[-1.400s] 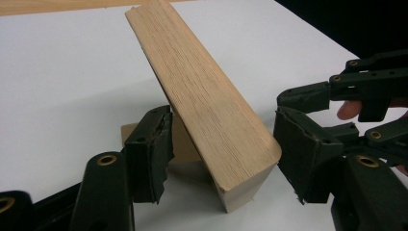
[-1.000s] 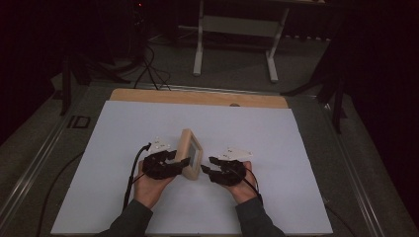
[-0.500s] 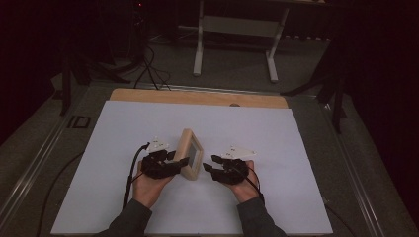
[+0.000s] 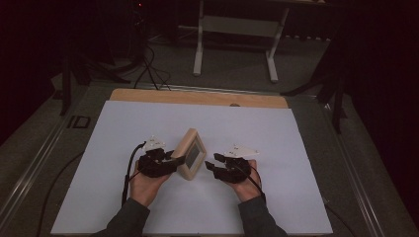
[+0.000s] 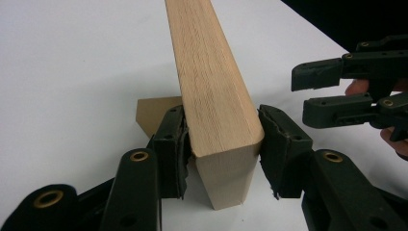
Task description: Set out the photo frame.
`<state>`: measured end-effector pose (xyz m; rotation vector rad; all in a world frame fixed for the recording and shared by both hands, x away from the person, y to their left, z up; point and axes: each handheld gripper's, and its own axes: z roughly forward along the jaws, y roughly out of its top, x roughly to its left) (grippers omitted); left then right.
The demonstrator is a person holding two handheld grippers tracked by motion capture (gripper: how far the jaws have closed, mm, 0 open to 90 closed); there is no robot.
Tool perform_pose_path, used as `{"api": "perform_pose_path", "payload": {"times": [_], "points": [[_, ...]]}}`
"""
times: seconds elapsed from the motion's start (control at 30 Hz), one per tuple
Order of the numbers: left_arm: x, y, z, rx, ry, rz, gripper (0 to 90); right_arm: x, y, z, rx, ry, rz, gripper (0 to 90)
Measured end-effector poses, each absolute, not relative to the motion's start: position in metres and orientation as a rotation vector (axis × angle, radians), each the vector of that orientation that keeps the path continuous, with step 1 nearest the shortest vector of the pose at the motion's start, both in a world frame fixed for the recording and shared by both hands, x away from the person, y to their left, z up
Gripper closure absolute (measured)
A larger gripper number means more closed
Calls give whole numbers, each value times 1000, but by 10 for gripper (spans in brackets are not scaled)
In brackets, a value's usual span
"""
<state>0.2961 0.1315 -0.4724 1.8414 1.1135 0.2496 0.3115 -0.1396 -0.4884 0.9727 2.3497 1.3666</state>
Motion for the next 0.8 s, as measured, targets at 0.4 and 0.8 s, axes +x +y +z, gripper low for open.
{"api": "perform_pose_path", "payload": {"times": [0.4,0.8], "points": [[296,132,-471,1853,1091,237,581,313,-151,-479,1015,2284,1388,510],[291,126,-469,1888,1034,258,601,313,-162,-466,1044,2208,1414,542]]}}
